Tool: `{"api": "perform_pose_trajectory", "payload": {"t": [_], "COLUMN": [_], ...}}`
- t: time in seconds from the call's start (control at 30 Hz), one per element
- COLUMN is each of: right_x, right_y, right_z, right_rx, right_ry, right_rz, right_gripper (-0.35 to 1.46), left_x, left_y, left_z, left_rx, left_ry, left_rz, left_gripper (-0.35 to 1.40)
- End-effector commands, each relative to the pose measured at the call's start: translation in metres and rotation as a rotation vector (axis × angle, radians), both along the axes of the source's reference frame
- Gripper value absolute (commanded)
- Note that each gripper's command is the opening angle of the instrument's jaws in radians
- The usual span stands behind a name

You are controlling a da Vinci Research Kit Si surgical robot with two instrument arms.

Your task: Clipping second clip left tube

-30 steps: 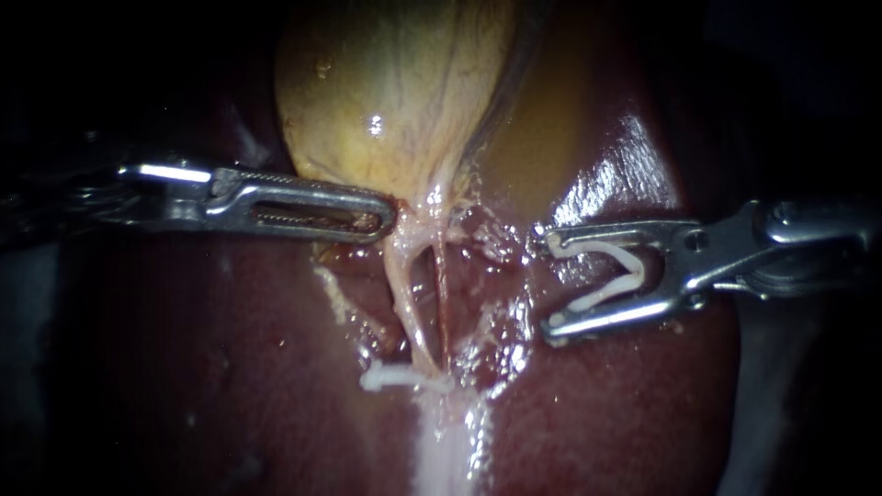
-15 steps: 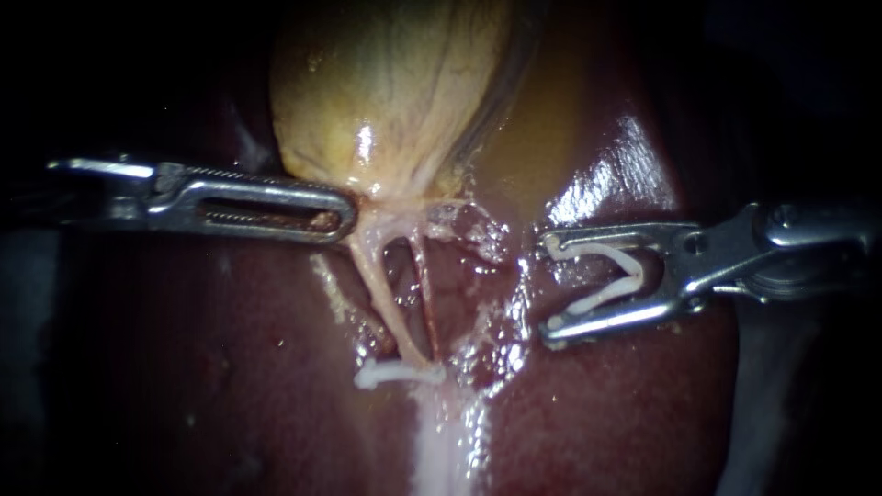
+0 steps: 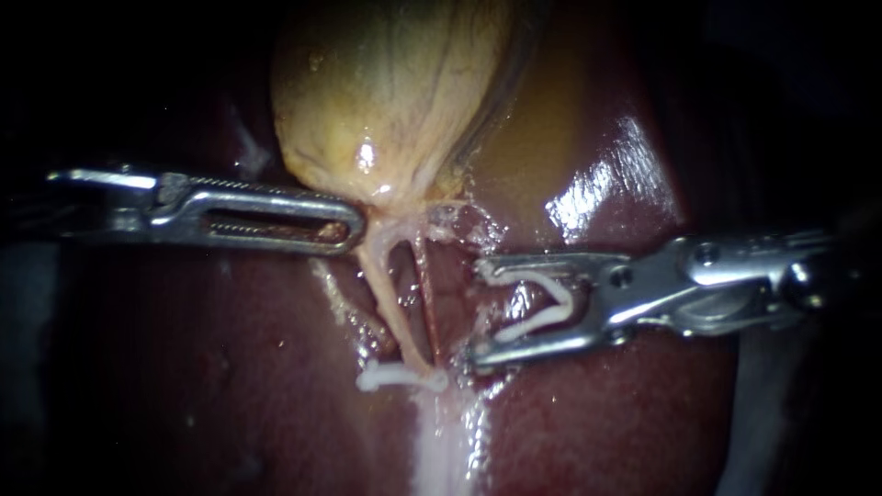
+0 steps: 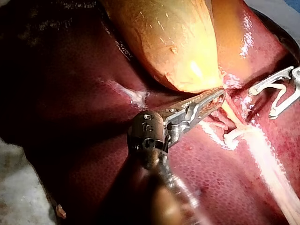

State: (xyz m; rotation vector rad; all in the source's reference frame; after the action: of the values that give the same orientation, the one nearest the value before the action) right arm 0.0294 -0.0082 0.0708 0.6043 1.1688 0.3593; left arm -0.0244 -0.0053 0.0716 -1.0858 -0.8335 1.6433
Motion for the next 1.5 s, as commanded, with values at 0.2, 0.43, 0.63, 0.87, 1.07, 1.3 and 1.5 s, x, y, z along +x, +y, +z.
{"api": "perform_pose_trajectory", "payload": {"t": [0.2, 0.43, 0.63, 0.87, 1.07, 1.3, 1.5], "right_x": [0.0022, 0.0036, 0.0051, 0.0068, 0.0073, 0.0072, 0.0070], "right_y": [-0.0012, -0.0023, -0.0039, -0.0051, -0.0055, -0.0052, -0.0051], "right_z": [0.0020, 0.0043, 0.0056, 0.0053, 0.0058, 0.0060, 0.0060], "right_rx": [0.013, 0.024, 0.053, 0.064, 0.075, 0.105, 0.120], "right_ry": [0.000, -0.014, -0.012, 0.004, 0.000, -0.007, -0.015], "right_rz": [-0.005, -0.009, -0.032, -0.062, -0.060, -0.052, -0.047], "right_gripper": [0.50, 0.50, 0.50, 0.49, 0.46, 0.32, 0.08], "left_x": [-0.0003, -0.0005, -0.0006, -0.0007, -0.0007, -0.0008, -0.0008], "left_y": [-0.0002, -0.0002, -0.0002, -0.0001, -0.0001, -0.0001, -0.0002], "left_z": [-0.0003, -0.0004, -0.0004, -0.0003, -0.0003, -0.0003, -0.0004], "left_rx": [0.006, 0.006, 0.006, 0.006, 0.006, 0.007, 0.007], "left_ry": [0.001, 0.002, 0.002, 0.002, 0.002, 0.001, 0.001], "left_rz": [-0.002, -0.002, -0.003, -0.003, -0.003, -0.001, -0.001], "left_gripper": [-0.35, -0.35, -0.35, -0.35, -0.35, -0.35, -0.35]}}
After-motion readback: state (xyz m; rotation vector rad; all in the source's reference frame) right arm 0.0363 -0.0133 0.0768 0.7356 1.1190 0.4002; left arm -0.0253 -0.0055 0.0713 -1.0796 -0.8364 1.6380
